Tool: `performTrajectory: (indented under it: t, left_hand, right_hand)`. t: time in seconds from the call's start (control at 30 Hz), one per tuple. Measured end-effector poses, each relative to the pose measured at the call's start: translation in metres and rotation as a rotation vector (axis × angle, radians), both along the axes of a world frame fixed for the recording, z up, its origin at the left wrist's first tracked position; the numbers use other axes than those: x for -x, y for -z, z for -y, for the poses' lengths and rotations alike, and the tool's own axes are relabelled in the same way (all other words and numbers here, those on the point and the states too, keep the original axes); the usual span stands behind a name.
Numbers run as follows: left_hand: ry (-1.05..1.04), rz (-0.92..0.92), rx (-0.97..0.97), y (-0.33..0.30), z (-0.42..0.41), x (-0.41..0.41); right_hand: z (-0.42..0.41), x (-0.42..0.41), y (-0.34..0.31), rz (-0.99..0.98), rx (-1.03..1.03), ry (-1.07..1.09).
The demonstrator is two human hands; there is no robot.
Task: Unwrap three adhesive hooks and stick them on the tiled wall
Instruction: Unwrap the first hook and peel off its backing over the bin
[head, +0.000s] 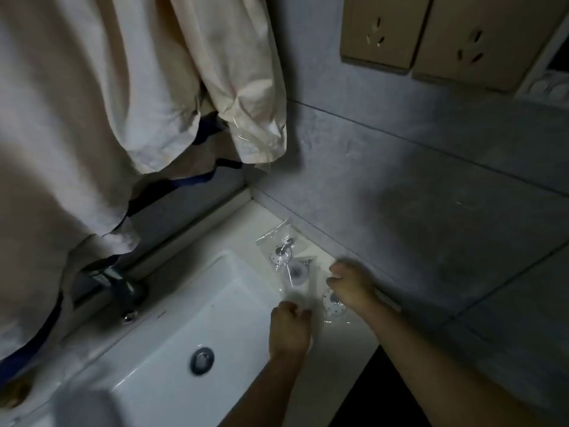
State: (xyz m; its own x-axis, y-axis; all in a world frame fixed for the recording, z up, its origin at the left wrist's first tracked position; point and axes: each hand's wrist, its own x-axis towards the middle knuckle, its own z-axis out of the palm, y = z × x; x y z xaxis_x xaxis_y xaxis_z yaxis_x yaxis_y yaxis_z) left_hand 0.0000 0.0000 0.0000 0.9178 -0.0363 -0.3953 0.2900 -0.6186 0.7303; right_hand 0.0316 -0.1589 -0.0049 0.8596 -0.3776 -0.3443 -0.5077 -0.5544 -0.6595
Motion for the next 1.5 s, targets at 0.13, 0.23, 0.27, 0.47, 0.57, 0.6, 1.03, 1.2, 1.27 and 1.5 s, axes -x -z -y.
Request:
performTrajectory:
  t: [0.13, 0.23, 0.27, 0.47, 0.57, 0.6, 1.03, 1.2, 1.27, 1.5]
  left_hand:
    - [0.040, -0.097, -0.008, 0.012, 0.009, 0.004]
    - [0.050, -0.084, -0.040, 0.015, 0.018, 0.002]
    - [0.051, -0.072, -0.050, 0.016, 0.020, 0.002]
    - [0.015, -0.094, -0.027, 0.023, 0.021, 0.003]
    - [0.025, -0.046, -0.002, 0.025, 0.021, 0.005]
    - [0.032, -0.024, 0.001, 0.026, 0.020, 0.007]
    - [0.148, -0.137, 0.605, -0.022, 0.040, 0.077]
    - [0.196, -0.158, 0.716, -0.050, 0.054, 0.122]
    - [0.243, -0.161, 0.731, -0.055, 0.058, 0.134]
    - [0.455, -0.258, 0.673, -0.072, 0.070, 0.163]
  right_hand:
    - [0.003, 0.009, 0.002, -0.072, 0.100, 0.010]
    - [0.001, 0.020, 0.009, -0.020, -0.023, 0.124]
    - [-0.001, 0.026, 0.009, -0.022, -0.042, 0.158]
    - [-0.009, 0.058, 0.019, -0.039, -0.140, 0.274]
    - [-0.013, 0.076, 0.019, -0.006, -0.204, 0.348]
    - [-0.015, 0.081, 0.020, 0.012, -0.202, 0.373]
    - [-0.029, 0.166, -0.027, 0.464, -0.425, 0.873]
    - [-0.034, 0.214, -0.054, 0.533, -0.449, 0.970]
    - [-0.033, 0.235, -0.067, 0.536, -0.459, 0.982]
    - [-0.003, 0.309, -0.113, 0.511, 0.168, 0.574]
